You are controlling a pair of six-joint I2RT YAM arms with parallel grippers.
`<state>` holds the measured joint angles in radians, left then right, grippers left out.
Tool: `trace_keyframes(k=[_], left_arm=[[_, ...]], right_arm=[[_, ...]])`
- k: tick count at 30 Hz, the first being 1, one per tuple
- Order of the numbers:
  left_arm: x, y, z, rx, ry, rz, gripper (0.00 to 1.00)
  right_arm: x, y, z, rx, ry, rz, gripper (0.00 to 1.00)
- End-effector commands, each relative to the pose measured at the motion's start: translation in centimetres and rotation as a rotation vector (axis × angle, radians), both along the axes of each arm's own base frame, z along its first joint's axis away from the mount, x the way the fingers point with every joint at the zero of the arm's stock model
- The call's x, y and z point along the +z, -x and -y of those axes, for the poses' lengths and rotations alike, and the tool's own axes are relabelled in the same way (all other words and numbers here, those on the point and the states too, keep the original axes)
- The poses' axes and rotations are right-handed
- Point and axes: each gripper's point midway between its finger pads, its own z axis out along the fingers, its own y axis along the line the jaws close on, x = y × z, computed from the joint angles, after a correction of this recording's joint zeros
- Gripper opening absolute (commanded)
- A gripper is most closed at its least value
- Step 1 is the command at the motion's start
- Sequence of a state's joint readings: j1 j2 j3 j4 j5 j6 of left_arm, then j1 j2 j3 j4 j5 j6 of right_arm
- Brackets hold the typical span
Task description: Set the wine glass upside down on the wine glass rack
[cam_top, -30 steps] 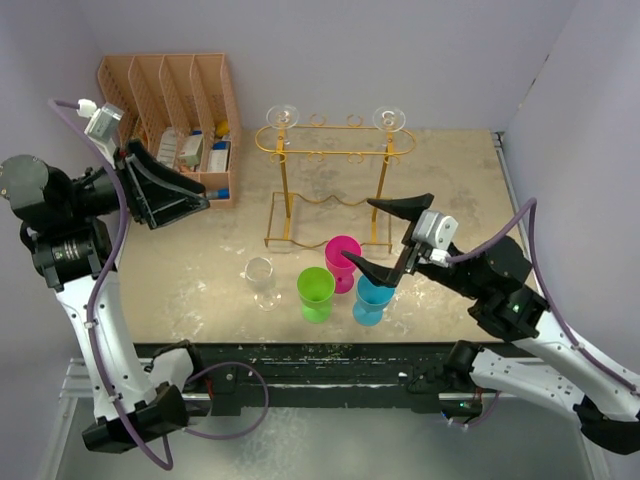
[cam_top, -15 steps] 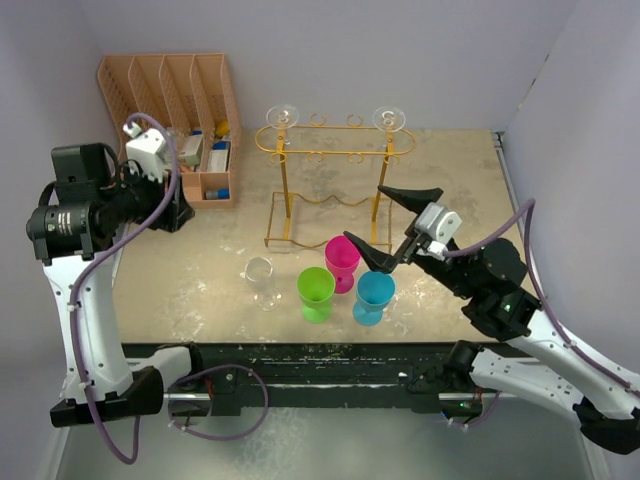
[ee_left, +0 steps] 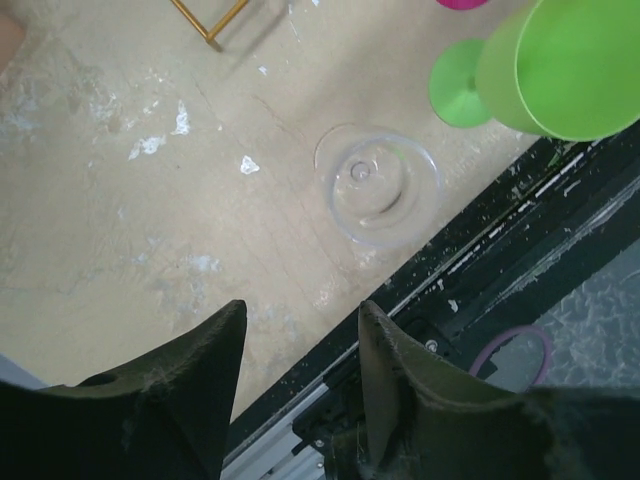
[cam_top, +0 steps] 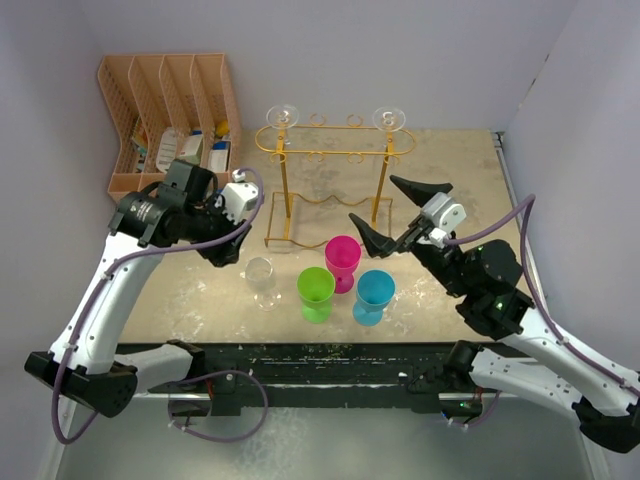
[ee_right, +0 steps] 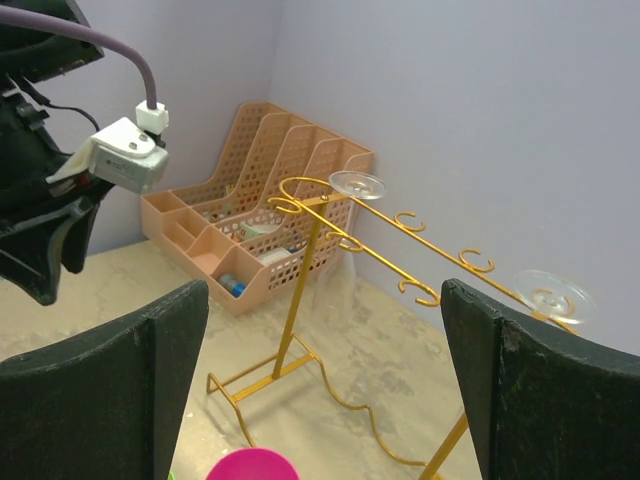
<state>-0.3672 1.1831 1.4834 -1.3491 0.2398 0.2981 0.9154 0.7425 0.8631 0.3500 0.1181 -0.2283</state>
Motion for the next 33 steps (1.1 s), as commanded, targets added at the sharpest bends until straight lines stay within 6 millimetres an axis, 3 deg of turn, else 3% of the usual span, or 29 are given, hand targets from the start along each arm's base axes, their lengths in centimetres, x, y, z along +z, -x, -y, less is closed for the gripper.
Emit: trace_keyframes(k=[1, 3, 7, 13, 22, 26, 33], left_arm=[[-0.1, -1.7, 0.9, 0.033, 0.023, 0.058, 0.5], [-1.1, -1.9, 1.1, 0.023, 0.016, 0.059, 0.44], [-2.9, -2.4, 1.8, 0.002, 0.038, 0.075, 0.45], [-2.6, -2.2, 4.2, -0.069, 0.15, 0.07, 0.48], [-4.2, -1.8, 4.7, -0.11, 0.132, 0.034, 0.47], [-5.2, -2.5, 4.6, -0.108, 0.089, 0.039, 0.46], [-6.4, -3.3, 4.6, -0.103, 0.048, 0.039, 0.36]], right_arm=[[2.6, 0.3, 1.6, -0.031, -0.126, 0.016, 1.0], [2.9, 0.4, 2.1, -0.043, -0.144, 0.015, 1.0], [3.2, 0.4, 2.6, -0.054, -0.164, 0.011, 1.0], [2.9, 0.1, 2.3, -0.061, -0.162, -0.011, 1.0], [2.9, 0.0, 2.4, -0.068, -0.168, -0.019, 1.0], [3.3, 0.1, 2.5, -0.062, -0.179, -0.017, 1.0], [3.5, 0.3, 2.8, -0.06, -0.194, -0.018, 1.0]])
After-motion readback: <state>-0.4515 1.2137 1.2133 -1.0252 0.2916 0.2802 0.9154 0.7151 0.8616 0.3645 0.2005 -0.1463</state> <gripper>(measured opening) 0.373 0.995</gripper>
